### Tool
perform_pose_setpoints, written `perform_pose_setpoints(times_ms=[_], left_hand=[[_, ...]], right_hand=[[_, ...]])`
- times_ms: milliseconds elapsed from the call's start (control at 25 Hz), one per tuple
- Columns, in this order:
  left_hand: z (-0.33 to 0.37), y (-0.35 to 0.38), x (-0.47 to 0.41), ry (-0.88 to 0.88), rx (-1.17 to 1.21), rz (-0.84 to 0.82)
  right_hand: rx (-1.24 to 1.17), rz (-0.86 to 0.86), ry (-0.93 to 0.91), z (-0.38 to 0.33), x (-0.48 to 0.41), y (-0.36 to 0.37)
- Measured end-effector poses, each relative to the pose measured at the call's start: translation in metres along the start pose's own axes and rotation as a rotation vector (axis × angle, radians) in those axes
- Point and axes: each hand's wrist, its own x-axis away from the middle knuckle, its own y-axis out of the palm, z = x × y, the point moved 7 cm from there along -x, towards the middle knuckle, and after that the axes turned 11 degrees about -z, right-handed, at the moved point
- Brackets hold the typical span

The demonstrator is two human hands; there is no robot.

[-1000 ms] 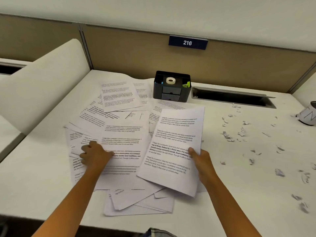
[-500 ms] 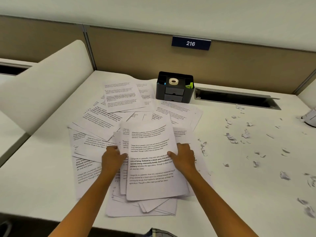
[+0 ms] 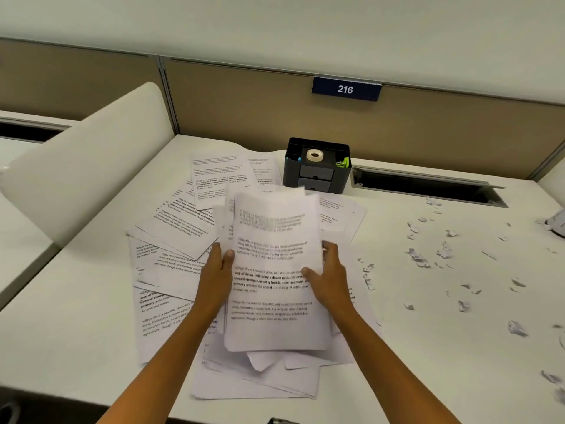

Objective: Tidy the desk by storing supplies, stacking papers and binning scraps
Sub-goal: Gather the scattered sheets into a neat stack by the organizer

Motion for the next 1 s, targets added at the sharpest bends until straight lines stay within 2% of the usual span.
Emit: perform_pose_setpoints(times_ms=[120,320,560,720,880,1000], left_hand=[[0.044,-0.018,-0.002,0.202,0.064,0.09],[0.103,-0.032,-0.007,0.442,0.196,0.115],[0.106,-0.022,-0.007,0.453,0.274,0.093],[0.112,-0.015,0.003,0.487,0.304,0.126],[0.129,-0.025,0.014,0.642,0.307,0.189],[0.14,-0.03,0.021,0.757,0.12,0.206]], right_hand=[[-0.092,0.114,-0.193,-0.034,0.002,-0.022],[-0.2,0.206,-0.42,-0.079,0.01,-0.037],[-0.313,0.214,-0.429,-0.075,0.019,-0.036],[-0.346,0.27,-0.516,-0.088,0.029,-0.044],[-0.278,0.359,-0.581,-0.097,0.04,-0.061],[-0.159,0.367,-0.677,-0.108,0.048,-0.066]])
